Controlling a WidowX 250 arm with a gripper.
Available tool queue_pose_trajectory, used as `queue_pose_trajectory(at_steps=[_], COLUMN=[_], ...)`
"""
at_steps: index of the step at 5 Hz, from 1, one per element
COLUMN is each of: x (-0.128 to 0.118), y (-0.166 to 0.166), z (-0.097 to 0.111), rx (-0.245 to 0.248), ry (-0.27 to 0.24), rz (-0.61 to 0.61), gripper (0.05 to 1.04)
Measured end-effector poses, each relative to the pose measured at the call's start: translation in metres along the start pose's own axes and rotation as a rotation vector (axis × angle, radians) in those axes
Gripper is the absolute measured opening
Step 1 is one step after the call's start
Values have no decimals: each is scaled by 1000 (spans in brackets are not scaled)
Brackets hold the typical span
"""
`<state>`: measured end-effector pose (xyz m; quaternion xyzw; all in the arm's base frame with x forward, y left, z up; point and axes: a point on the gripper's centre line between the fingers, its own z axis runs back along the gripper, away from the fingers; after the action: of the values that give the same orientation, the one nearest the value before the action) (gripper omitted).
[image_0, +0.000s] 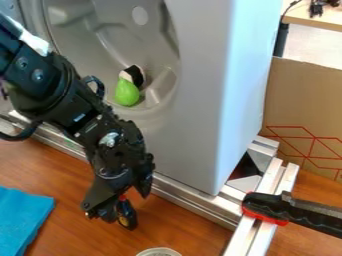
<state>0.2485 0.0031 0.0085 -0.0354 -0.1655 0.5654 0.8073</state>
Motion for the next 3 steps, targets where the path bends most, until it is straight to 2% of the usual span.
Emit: queue_pose_trajectory(at_steps=[1,2,3], x=[3,4,3], y=[-1,2,2], z=[-4,-6,-6], rx=[6,37,43], ry=[6,4,10], rz=[16,51,80], gripper=[960,681,397])
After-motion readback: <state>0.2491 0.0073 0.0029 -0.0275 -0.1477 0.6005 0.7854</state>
